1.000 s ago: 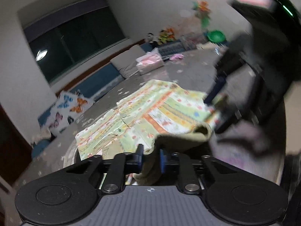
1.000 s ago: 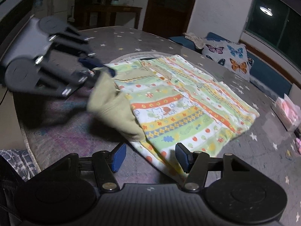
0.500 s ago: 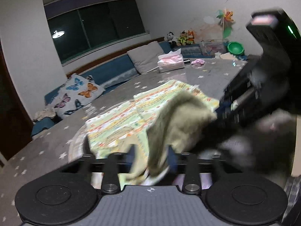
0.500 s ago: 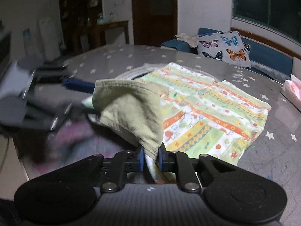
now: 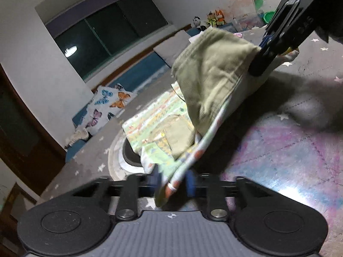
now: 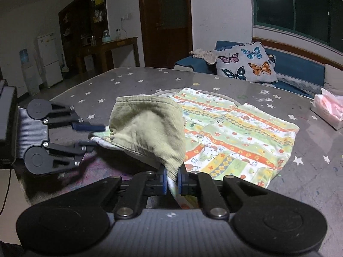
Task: Fold clothes
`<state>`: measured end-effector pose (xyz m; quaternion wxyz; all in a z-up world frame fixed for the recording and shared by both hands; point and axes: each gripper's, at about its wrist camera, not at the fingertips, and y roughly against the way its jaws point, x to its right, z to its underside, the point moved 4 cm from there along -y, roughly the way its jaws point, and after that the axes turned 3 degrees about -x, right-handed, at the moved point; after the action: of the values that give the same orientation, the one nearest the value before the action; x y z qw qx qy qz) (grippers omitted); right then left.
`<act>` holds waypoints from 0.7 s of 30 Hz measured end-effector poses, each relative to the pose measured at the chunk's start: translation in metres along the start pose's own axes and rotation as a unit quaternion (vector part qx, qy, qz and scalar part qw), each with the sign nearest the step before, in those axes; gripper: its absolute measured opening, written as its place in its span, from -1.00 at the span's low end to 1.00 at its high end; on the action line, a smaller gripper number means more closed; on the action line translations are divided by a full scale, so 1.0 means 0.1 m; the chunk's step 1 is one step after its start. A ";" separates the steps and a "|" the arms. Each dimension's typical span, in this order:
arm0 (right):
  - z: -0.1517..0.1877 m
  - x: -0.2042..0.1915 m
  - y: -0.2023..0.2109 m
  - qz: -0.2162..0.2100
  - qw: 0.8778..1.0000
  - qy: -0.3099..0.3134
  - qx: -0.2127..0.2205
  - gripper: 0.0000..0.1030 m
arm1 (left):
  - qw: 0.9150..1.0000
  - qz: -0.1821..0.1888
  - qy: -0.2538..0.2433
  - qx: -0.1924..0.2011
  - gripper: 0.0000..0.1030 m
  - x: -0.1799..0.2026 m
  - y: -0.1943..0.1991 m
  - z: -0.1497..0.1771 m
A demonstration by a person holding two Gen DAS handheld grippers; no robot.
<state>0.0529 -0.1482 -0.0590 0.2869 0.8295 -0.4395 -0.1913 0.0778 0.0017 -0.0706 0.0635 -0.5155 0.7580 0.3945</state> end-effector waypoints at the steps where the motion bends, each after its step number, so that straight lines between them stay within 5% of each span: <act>1: 0.01 -0.01 0.03 0.002 1.000 0.003 0.003 -0.84 | 1.000 0.004 0.005 -0.001 -0.80 -0.01 0.00 0.01; 14: 0.18 -0.36 0.99 -0.032 0.999 0.030 0.026 -0.85 | 0.996 0.065 0.062 0.030 -0.87 0.01 1.22 -0.17; 21: -0.11 -0.21 1.00 -0.025 0.998 0.038 0.035 -0.86 | 0.993 0.059 0.087 0.047 -0.87 -0.29 1.07 -0.46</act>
<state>-0.0144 -0.1718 0.0146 0.2693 0.8565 -0.4134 -0.1516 0.0159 0.0093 0.0319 -0.0017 -0.4983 0.8076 0.3153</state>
